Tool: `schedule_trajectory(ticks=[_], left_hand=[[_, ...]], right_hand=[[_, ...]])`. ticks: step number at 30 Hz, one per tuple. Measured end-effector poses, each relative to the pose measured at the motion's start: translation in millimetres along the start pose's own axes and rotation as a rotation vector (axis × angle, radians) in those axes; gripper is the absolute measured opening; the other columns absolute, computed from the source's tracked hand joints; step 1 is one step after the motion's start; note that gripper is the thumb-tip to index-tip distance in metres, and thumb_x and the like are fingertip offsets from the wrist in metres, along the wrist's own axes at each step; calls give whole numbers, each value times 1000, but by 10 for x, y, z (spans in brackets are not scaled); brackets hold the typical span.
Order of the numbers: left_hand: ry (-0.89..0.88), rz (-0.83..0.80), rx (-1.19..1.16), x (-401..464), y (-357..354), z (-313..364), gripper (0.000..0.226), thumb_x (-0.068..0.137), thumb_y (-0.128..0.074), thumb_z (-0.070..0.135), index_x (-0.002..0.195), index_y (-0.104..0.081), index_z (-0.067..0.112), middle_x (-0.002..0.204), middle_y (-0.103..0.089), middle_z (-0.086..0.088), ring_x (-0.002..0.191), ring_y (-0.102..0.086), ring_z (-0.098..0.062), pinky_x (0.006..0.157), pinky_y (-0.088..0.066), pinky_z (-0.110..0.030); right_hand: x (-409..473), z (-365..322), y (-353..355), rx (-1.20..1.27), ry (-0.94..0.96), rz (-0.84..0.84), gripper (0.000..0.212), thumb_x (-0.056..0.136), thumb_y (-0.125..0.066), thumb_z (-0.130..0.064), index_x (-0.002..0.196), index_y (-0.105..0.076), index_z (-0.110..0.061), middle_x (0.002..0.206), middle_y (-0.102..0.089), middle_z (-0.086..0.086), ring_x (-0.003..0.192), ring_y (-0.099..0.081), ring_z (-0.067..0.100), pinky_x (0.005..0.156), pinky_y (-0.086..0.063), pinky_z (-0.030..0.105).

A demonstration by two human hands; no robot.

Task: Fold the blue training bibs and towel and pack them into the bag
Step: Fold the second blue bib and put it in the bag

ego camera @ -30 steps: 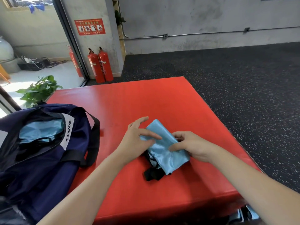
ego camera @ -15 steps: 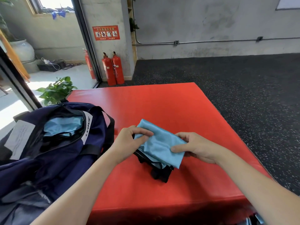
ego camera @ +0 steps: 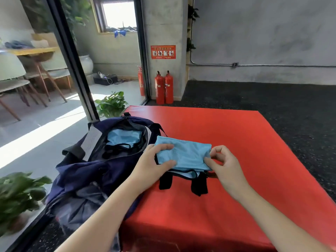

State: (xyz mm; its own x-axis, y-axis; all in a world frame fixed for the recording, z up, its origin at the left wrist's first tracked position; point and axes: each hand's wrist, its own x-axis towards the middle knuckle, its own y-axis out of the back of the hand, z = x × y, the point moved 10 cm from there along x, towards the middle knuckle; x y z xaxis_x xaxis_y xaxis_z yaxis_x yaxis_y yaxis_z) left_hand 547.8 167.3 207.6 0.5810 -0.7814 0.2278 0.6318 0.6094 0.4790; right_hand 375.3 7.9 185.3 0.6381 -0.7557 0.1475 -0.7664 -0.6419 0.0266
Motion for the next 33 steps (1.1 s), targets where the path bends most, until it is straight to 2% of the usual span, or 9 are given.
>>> schedule_trajectory(ticks=[5, 10, 13, 15, 18, 21, 25, 31, 33], left_hand=[[11, 160, -21, -126, 519, -147, 46, 81, -80, 24, 120, -65, 42, 119, -53, 8, 114, -49, 5, 91, -31, 0], [37, 447, 21, -230, 1204, -431, 46, 80, -82, 23, 119, -66, 39, 121, -54, 11, 113, -49, 11, 94, -33, -1], [88, 636, 78, -279, 1684, -616, 37, 81, -82, 29, 115, -68, 36, 116, -57, 9, 104, -50, 10, 87, -30, 3], [139, 674, 118, -231, 1907, -746, 33, 83, -81, 33, 113, -69, 35, 115, -58, 7, 98, -51, 4, 86, -31, -2], [213, 630, 165, 2, 2093, -969, 31, 85, -77, 34, 115, -69, 30, 115, -62, 6, 103, -53, -6, 92, -34, -18], [220, 497, 245, 350, 2119, -1118, 33, 88, -73, 27, 120, -69, 22, 112, -61, 8, 110, -56, -13, 96, -36, -23], [249, 311, 343, 761, 2048, -1331, 33, 89, -71, 26, 121, -68, 23, 113, -56, 1, 109, -55, -18, 94, -35, -20], [226, 223, 405, 1110, 2022, -1571, 31, 89, -71, 30, 120, -67, 29, 122, -57, -1, 118, -52, -20, 105, -35, -28], [215, 224, 399, 1143, 2008, -1621, 35, 90, -70, 30, 124, -66, 28, 126, -56, -2, 122, -50, -19, 105, -29, -22]], right_hand=[[79, -227, -586, -75, 99, -42, 17, 92, -67, -5, 97, -71, -21, 96, -71, -3, 73, -62, 8, 61, -54, 22], [327, -329, -1348, -151, 93, -158, 29, 81, -81, -12, 102, -69, -26, 100, -72, -5, 82, -72, 23, 70, -61, 40], [525, -360, -1800, -189, 103, -196, 31, 79, -83, -14, 101, -69, -29, 97, -73, 2, 82, -72, 26, 64, -60, 38], [653, -359, -2066, -193, 109, -201, 32, 73, -84, -25, 101, -69, -32, 100, -72, 2, 88, -72, 27, 69, -62, 42], [876, -331, -2349, -236, 122, -193, 34, 74, -83, -26, 105, -71, -31, 101, -72, -5, 91, -70, 16, 82, -59, 37], [1097, -151, -2492, -225, 31, -197, 31, 83, -79, -10, 111, -70, -21, 102, -71, 1, 84, -70, 12, 66, -57, 20], [1323, 99, -2632, -206, -41, -177, 33, 83, -77, -5, 109, -69, -23, 106, -72, 6, 86, -72, 19, 65, -62, 34], [1531, 361, -2876, -255, -94, -124, 34, 85, -74, -4, 117, -69, -14, 116, -60, 10, 84, -70, 20, 56, -59, 25], [1558, 526, -2916, -318, -174, -125, 32, 85, -75, -9, 116, -69, -17, 116, -62, 6, 82, -70, 19, 66, -63, 32]])
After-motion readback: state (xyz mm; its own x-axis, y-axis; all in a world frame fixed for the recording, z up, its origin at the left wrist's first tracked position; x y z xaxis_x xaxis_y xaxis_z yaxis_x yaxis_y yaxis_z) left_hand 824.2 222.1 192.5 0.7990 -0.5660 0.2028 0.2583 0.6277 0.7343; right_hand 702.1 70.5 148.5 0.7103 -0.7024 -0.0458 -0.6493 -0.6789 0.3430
